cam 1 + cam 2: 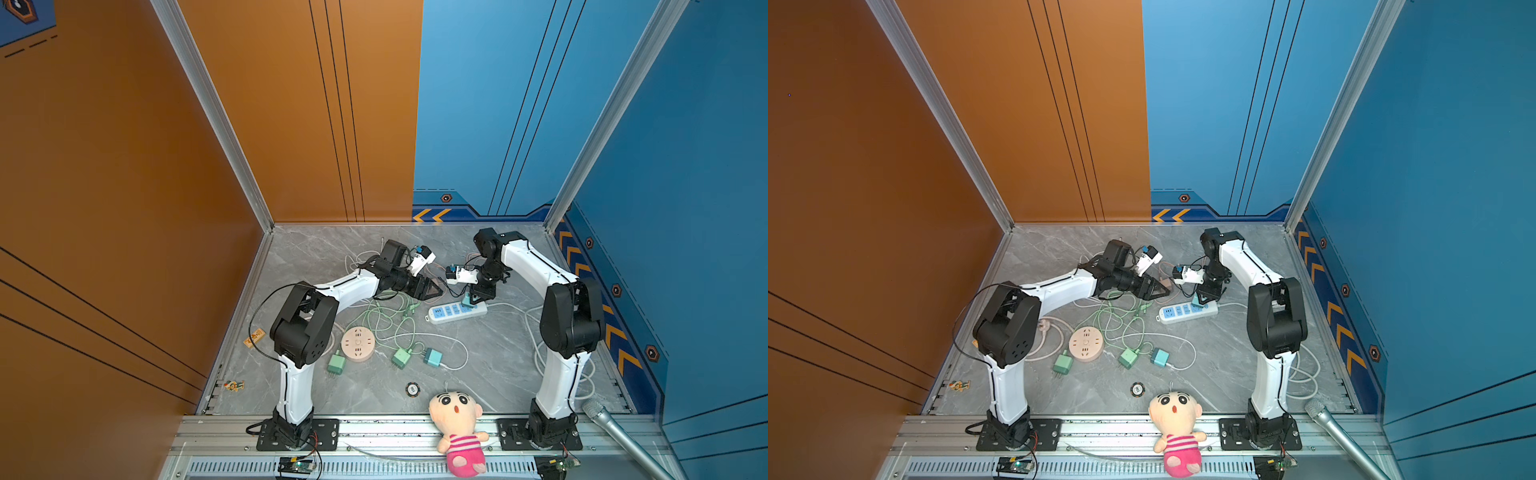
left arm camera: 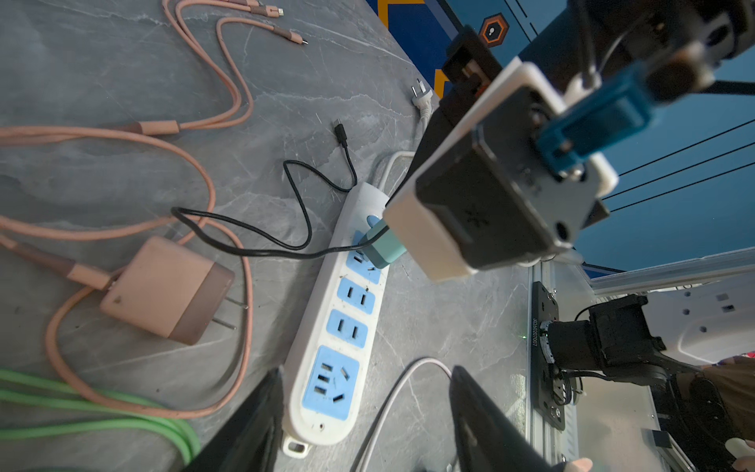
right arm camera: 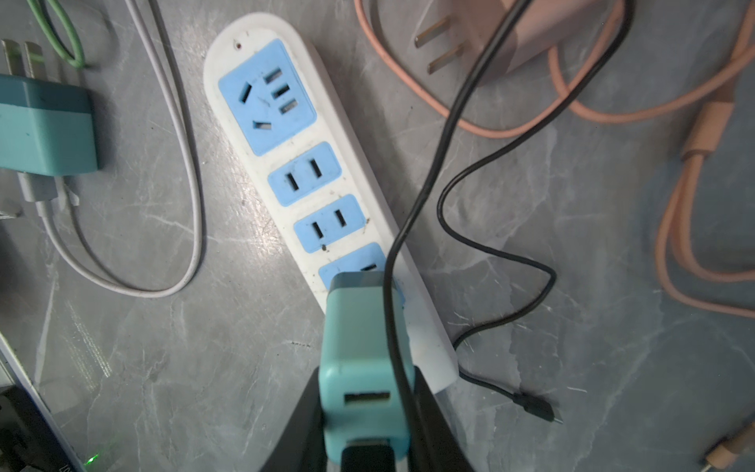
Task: Insert plugs into power strip
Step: Insert the plug into the socket.
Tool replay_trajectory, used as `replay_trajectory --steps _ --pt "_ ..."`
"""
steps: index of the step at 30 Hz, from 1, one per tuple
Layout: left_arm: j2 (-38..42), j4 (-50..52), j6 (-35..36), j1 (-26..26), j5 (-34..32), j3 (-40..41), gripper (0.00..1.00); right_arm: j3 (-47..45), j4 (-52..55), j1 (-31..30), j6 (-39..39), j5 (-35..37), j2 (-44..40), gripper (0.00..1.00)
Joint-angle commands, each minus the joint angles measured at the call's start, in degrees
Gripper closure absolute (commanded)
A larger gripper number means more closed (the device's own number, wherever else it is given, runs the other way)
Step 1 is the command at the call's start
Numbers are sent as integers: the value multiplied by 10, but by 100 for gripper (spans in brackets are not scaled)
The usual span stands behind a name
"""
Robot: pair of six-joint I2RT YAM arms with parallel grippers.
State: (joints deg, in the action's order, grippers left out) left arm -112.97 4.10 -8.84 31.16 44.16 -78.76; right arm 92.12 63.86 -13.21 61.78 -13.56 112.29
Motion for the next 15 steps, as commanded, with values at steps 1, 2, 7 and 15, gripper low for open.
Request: replay_trajectory --steps 1,2,7,15 --pt "6 -1 -3 -4 15 2 36 -25 -20 -5 17 54 11 100" --pt "6 -1 -3 -4 16 2 36 -27 -24 -7 19 54 12 100" --pt "10 -2 -4 -5 16 12 37 -28 -38 -15 29 48 16 100" --pt "19 -4 -10 -10 26 25 37 -18 -40 -24 51 58 34 100"
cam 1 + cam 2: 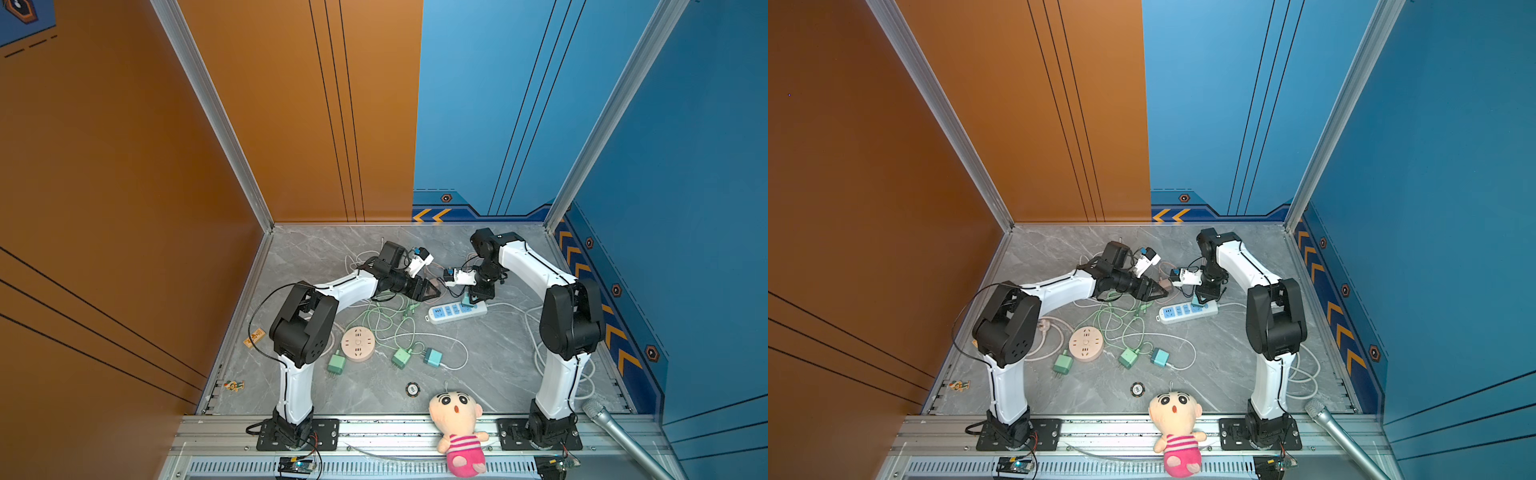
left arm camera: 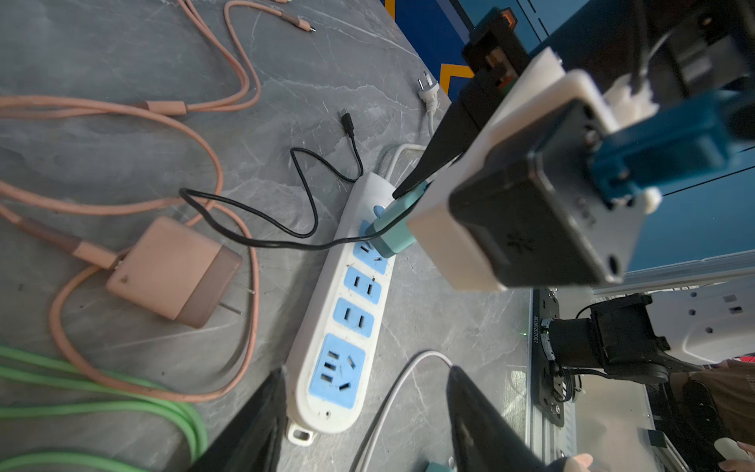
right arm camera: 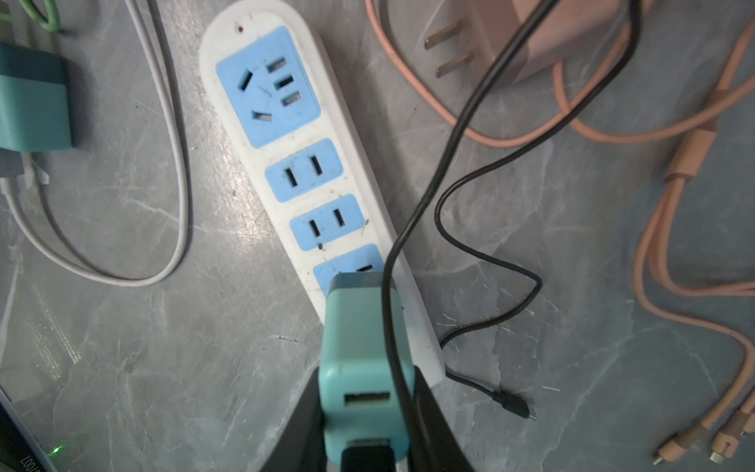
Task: Insert plugs into power strip
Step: Insert the plug into the socket, then rotate the socket at the center of the table.
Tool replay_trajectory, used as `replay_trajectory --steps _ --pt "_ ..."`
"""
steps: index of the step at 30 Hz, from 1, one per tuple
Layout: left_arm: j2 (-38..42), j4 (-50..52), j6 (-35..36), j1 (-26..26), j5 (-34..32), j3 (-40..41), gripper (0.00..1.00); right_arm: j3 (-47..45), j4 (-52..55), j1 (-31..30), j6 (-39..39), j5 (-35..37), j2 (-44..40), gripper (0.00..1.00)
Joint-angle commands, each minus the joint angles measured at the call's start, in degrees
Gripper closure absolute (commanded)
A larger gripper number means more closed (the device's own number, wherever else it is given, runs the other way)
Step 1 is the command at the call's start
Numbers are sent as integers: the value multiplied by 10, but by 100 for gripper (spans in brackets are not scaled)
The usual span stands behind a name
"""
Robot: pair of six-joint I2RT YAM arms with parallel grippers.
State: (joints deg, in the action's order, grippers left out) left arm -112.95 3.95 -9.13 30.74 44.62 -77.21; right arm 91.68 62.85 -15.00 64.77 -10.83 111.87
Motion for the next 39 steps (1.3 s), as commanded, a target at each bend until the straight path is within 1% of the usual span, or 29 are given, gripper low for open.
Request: replay_trajectory --steps 1,10,16,21,35,39 --pt "18 -2 -8 -5 25 12 37 -13 -33 -7 22 30 38 100" --pt "25 -2 -8 -6 22 34 38 15 -29 -21 30 21 42 100" --pt "24 -2 -9 -9 22 37 39 9 -17 -20 29 46 48 100" --pt "26 -2 -11 -10 22 37 39 1 -15 -20 30 22 37 100" --pt "40 -1 -16 -2 12 45 39 -18 -12 -21 18 28 23 100" --pt "42 -1 -19 1 11 46 40 -15 -12 -19 19 8 9 100"
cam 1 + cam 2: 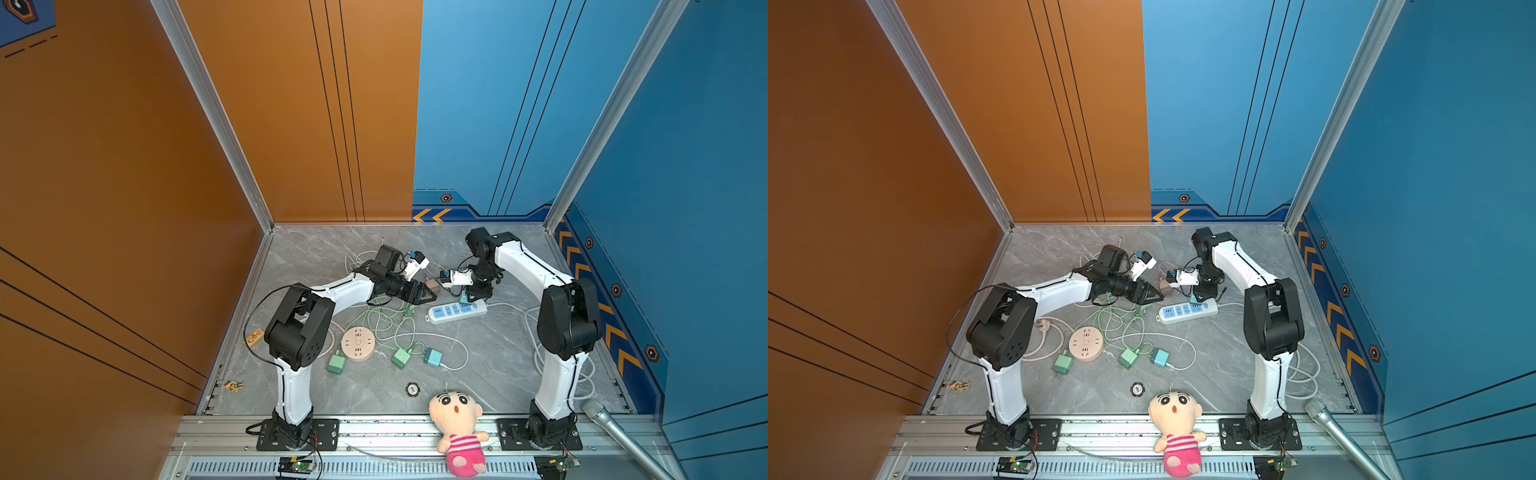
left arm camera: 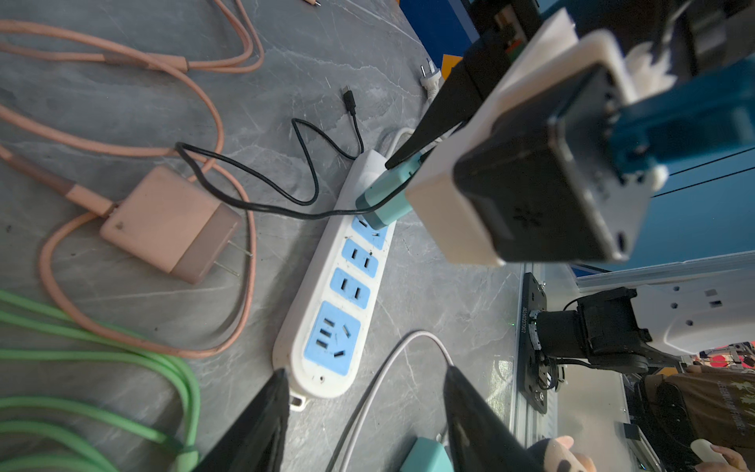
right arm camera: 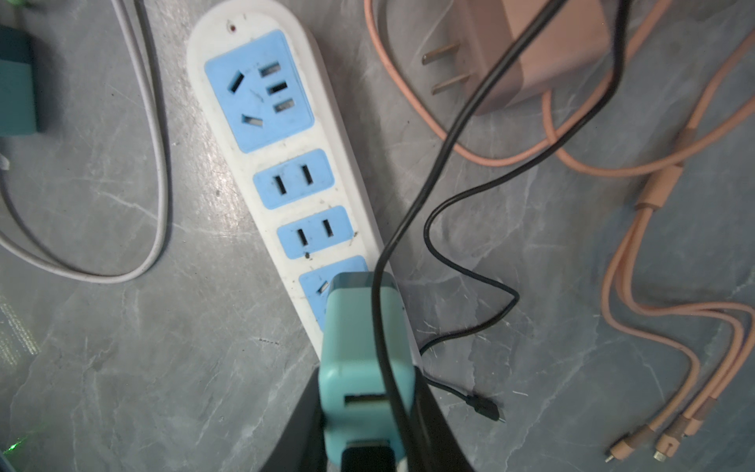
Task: Insert plugs into power strip
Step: Rotate the socket at the center of the table.
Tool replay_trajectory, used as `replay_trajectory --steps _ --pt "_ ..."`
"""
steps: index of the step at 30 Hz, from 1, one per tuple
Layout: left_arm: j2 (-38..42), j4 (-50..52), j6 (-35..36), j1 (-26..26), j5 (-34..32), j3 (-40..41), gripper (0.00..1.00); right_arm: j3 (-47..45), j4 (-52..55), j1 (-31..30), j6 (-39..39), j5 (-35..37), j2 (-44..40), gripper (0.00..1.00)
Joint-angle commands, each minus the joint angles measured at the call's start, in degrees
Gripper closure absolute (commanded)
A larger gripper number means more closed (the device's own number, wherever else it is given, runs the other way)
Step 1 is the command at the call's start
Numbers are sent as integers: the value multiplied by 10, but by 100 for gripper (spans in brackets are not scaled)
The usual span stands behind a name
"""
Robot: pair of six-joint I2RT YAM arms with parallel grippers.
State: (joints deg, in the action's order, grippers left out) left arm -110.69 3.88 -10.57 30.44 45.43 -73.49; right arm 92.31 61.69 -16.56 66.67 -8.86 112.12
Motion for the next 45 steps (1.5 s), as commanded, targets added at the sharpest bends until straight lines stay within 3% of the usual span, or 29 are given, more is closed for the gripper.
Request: replay_trajectory --steps 1,8,15,22,29,45 --pt "19 -1 -4 5 2 8 39 -22 1 -3 0 -12 6 100" --pt "14 3 -10 17 0 6 39 -18 10 -2 -1 -12 13 100" --pt "12 87 72 87 -180 -4 26 -15 13 10 -1 -38 -4 100" --pt "-3 84 81 129 -332 -9 19 -13 13 16 2 -64 -12 100" --pt "-22 111 106 159 -391 -31 18 -11 13 15 4 -63 -9 100" --pt "-51 115 99 173 -428 -52 18 -9 12 -4 8 -28 16 100"
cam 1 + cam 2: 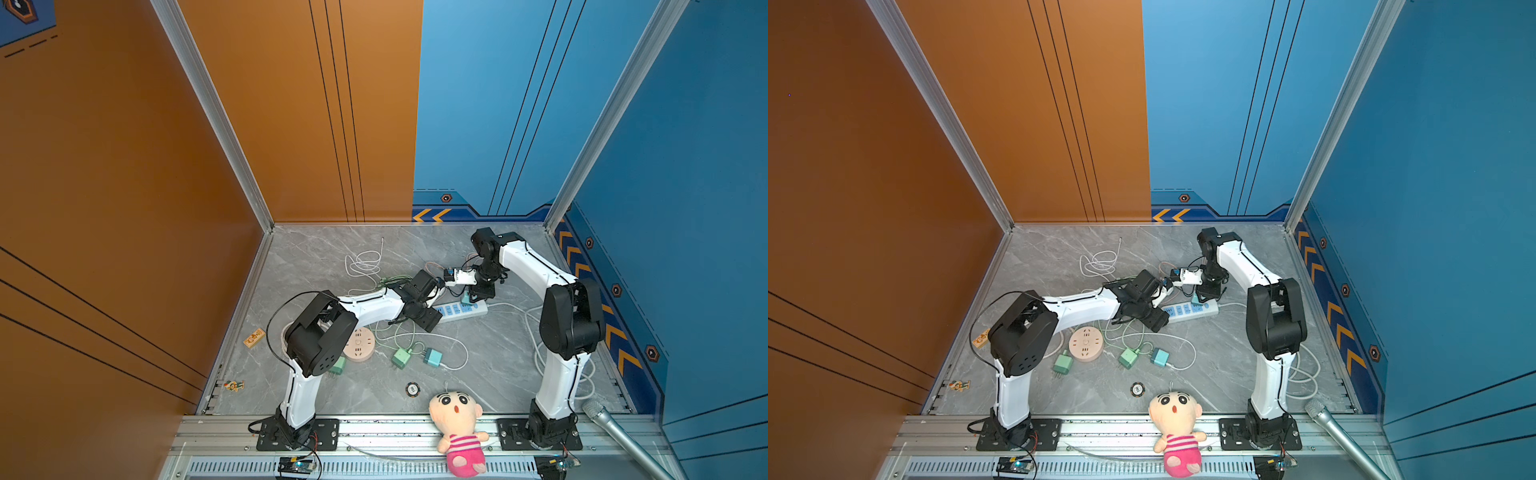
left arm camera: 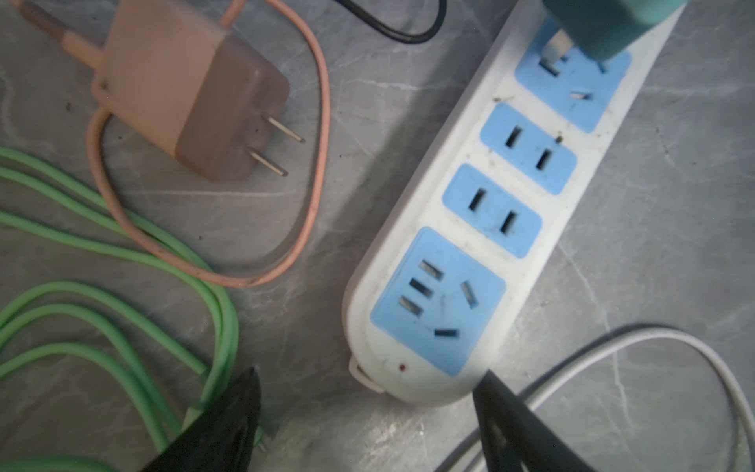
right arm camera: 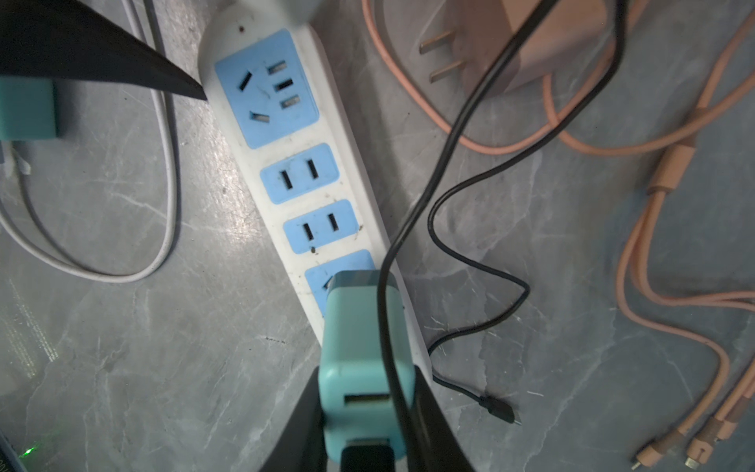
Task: Insert plugs into power strip
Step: Rotate the socket at the center of the table.
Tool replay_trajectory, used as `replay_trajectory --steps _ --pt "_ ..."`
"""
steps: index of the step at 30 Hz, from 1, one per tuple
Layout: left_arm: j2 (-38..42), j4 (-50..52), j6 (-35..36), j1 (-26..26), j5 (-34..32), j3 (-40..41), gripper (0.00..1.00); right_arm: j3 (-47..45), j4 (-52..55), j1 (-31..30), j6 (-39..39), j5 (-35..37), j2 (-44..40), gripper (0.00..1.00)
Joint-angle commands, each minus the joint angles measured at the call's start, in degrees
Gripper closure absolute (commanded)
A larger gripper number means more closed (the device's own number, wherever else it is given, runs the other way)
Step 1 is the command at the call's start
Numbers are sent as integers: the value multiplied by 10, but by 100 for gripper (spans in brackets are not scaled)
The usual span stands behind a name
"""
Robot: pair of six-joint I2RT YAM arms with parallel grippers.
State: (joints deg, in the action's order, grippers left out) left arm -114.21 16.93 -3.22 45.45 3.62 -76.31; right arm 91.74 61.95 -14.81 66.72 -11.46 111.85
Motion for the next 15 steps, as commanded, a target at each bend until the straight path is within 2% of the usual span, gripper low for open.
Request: replay_trajectory --steps 1,8,15 --pt "-18 -14 22 21 -19 -27 18 -4 10 -22 8 -2 17 100" --pt "-37 -13 -1 4 -43 -53 19 -5 11 -36 6 4 21 100" --pt "-34 -20 -14 -14 -28 -60 19 -5 10 -45 4 9 37 100"
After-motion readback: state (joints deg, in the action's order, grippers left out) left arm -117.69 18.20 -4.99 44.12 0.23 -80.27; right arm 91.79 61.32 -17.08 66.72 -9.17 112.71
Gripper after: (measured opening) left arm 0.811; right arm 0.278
